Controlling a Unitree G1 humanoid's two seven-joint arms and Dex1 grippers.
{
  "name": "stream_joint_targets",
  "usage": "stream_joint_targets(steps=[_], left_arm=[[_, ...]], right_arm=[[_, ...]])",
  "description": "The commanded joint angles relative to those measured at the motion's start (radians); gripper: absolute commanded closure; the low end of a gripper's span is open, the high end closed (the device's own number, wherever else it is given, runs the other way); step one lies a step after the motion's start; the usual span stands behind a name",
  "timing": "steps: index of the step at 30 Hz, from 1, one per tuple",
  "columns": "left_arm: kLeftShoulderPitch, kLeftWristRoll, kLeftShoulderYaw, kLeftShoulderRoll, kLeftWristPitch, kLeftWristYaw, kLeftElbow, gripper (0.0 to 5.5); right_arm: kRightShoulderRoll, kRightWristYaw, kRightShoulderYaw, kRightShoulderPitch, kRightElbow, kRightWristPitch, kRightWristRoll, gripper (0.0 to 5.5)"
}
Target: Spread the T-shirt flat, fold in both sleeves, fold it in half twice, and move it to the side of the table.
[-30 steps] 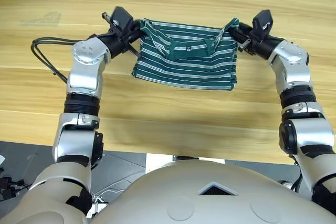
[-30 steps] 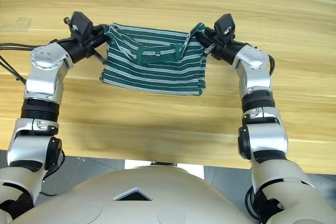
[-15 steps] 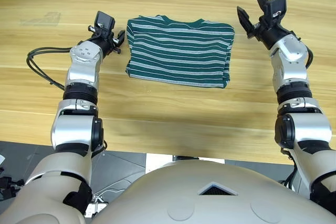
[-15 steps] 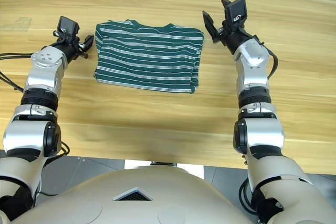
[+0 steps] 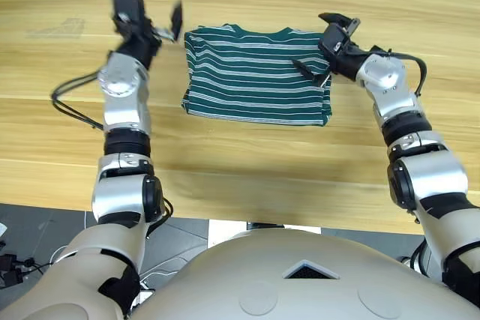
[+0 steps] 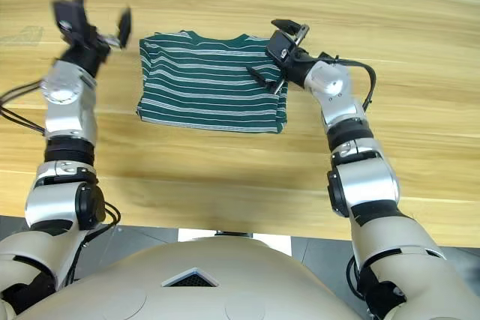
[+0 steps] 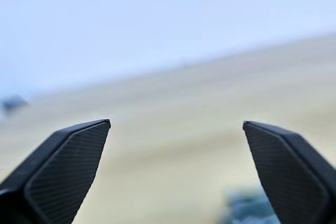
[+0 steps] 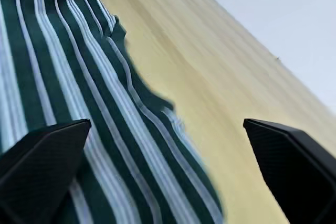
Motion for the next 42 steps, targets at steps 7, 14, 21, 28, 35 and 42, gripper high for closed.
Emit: stream_joint_targets(steps=[7, 14, 21, 28, 35, 42], left_arm=[[0.188, 0.085, 0.099, 0.048, 0.130, 0.211, -0.493, 0.82], [0.240, 0.106, 0.004, 0.003, 0.205, 0.177, -0.634, 0.82], [0.288, 0.104, -0.037, -0.012, 0.235, 0.167, -0.700, 0.82], [0.269, 0.104, -0.064, -0.019, 0.245, 0.150, -0.694, 0.82], [0.272, 0.101, -0.082, -0.030, 0.251, 0.150, -0.714, 0.82], [0.316, 0.129, -0.139, -0.056, 0.267, 0.143, -0.739, 0.82]], right_arm=[[-0.041, -0.217, 0.129, -0.161, 0.222, 0.076, -0.227, 0.10], [-0.134, -0.151, 0.315, -0.112, 0.287, 0.229, -0.424, 0.10], [-0.405, 0.555, 0.286, 0.158, -0.246, -0.098, -0.009, 0.10], [-0.581, 0.784, 0.340, 0.423, -1.106, 0.185, 0.417, 0.10], [-0.538, 0.830, 0.368, 0.539, -1.346, 0.347, 0.511, 0.10], [-0.460, 0.776, 0.306, 0.617, -1.316, 0.384, 0.532, 0.10]])
